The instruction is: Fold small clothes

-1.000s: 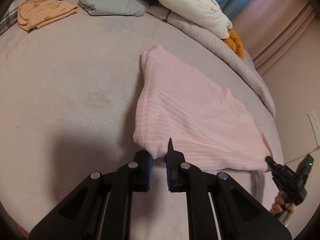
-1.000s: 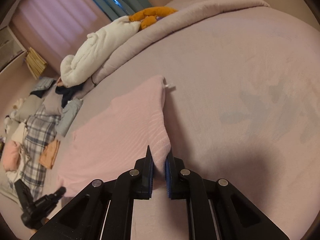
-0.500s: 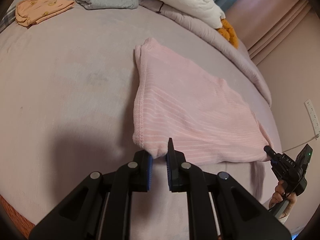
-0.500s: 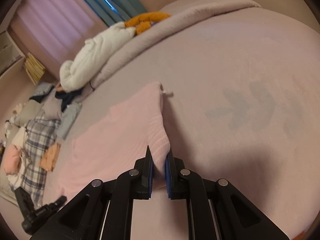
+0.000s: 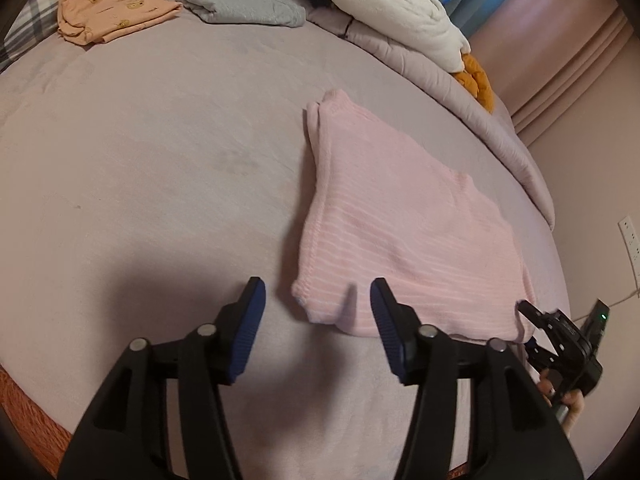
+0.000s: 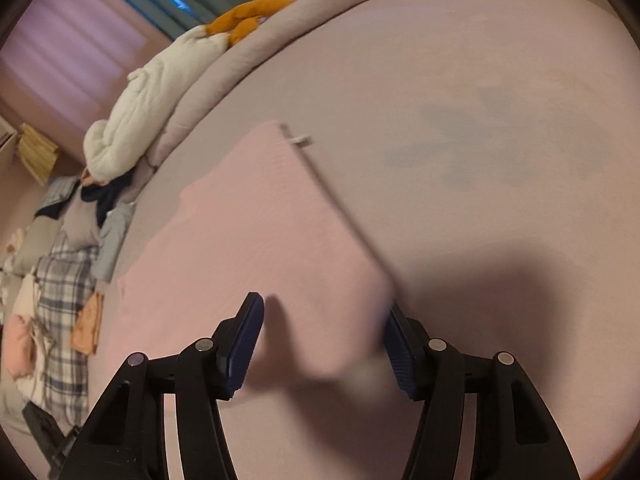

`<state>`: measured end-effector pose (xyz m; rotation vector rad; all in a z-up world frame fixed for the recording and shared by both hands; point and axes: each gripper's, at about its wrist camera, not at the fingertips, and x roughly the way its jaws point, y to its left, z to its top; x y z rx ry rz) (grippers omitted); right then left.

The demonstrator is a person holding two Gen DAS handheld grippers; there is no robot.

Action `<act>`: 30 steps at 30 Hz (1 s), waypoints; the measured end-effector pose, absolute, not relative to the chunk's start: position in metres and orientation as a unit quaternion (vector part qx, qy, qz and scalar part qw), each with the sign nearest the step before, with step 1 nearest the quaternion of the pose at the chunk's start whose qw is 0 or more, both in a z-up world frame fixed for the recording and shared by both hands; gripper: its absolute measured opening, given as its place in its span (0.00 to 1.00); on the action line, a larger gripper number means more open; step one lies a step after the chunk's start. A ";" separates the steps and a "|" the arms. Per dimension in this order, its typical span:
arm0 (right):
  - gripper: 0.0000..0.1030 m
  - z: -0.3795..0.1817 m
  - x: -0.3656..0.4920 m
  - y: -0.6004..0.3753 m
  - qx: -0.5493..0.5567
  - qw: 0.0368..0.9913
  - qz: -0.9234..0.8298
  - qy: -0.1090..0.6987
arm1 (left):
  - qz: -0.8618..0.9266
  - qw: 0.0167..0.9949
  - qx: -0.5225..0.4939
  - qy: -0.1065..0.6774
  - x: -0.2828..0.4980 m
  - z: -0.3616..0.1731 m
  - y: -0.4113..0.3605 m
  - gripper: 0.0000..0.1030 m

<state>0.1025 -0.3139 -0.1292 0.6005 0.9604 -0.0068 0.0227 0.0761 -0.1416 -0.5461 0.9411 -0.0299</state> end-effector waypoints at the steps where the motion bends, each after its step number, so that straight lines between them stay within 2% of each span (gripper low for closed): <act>1: 0.42 -0.130 0.110 -0.311 0.277 0.847 -0.009 0.454 | -0.014 0.855 -0.262 0.447 0.021 -0.141 0.078 0.53; 2: 0.21 -0.129 0.115 -0.309 0.271 0.851 -0.009 0.451 | -0.013 0.855 -0.265 0.447 0.020 -0.141 0.081 0.54; 3: 0.16 -0.129 0.119 -0.307 0.267 0.851 -0.008 0.451 | -0.013 0.854 -0.266 0.447 0.019 -0.140 0.083 0.54; 6: 0.15 -0.112 0.122 -0.297 0.232 0.869 -0.013 0.436 | -0.010 0.854 -0.269 0.446 0.014 -0.138 0.090 0.55; 9: 0.14 -0.072 0.122 -0.266 0.161 0.906 0.004 0.391 | -0.001 0.856 -0.271 0.440 0.010 -0.135 0.100 0.56; 15: 0.13 -0.017 0.123 -0.163 0.029 0.925 0.135 0.354 | 0.013 0.858 -0.283 0.429 0.004 -0.130 0.118 0.59; 18: 0.13 -0.024 0.121 -0.103 -0.041 0.905 0.192 0.377 | 0.019 0.859 -0.283 0.426 0.000 -0.129 0.124 0.61; 22: 0.13 -0.061 0.114 -0.056 -0.086 0.874 0.227 0.420 | 0.022 0.859 -0.279 0.429 -0.003 -0.130 0.128 0.61; 27: 0.13 -0.091 0.100 -0.035 -0.120 0.853 0.237 0.449 | 0.024 0.857 -0.277 0.433 -0.002 -0.132 0.130 0.61; 30: 0.13 -0.082 0.103 -0.035 -0.118 0.856 0.234 0.446 | 0.019 0.858 -0.279 0.430 -0.002 -0.131 0.130 0.61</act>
